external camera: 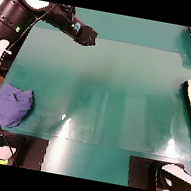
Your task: Fold the shirts.
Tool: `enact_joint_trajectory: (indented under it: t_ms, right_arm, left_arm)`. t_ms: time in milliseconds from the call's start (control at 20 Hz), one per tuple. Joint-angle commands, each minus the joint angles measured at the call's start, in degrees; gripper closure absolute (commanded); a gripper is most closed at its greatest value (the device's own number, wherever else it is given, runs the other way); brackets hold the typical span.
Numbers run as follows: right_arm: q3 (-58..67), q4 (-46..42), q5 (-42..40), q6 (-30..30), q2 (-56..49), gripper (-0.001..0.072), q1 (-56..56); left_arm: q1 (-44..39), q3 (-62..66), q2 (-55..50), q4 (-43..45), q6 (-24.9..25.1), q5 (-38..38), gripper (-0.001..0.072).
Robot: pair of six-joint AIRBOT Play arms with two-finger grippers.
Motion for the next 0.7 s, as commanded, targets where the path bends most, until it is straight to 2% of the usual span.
enact_joint_trajectory:
  t_ms: [0,50,100,250,400,500,650]
  right_arm:
    - [-8.28,-5.92,2.08,0.07,4.11,0.0411,-4.31]
    - [-9.79,-5.92,2.08,0.07,4.63,0.0327,-5.33]
    - [-10.73,-5.79,2.1,0.07,4.92,0.0317,-6.01]
    - [-11.1,-2.62,0.9,0.07,5.57,0.0319,-5.53]
    - [-11.08,8.22,-2.08,0.09,6.12,0.0323,-0.31]
    - [-11.1,14.1,-2.64,0.07,6.12,0.0323,7.13]
    - [-11.1,15.56,-4.79,0.04,6.12,0.0324,21.27]
  left_arm:
    - [-0.02,-0.02,-0.02,0.0,1.77,-1.2,0.068]
    - [-0.02,-0.02,-0.02,-0.02,1.77,-1.29,0.068]
    - [-0.02,-0.02,-0.02,-0.02,1.75,-1.36,0.0679]
    - [-0.02,-0.02,-0.02,-0.04,1.75,-1.38,0.068]
    - [-0.02,-0.02,-0.02,0.0,1.75,-0.61,0.068]
    - [-0.02,0.0,-0.02,-0.02,1.75,-0.72,0.0679]
    - [-0.02,0.0,-0.02,-0.17,1.73,-0.81,0.0679]
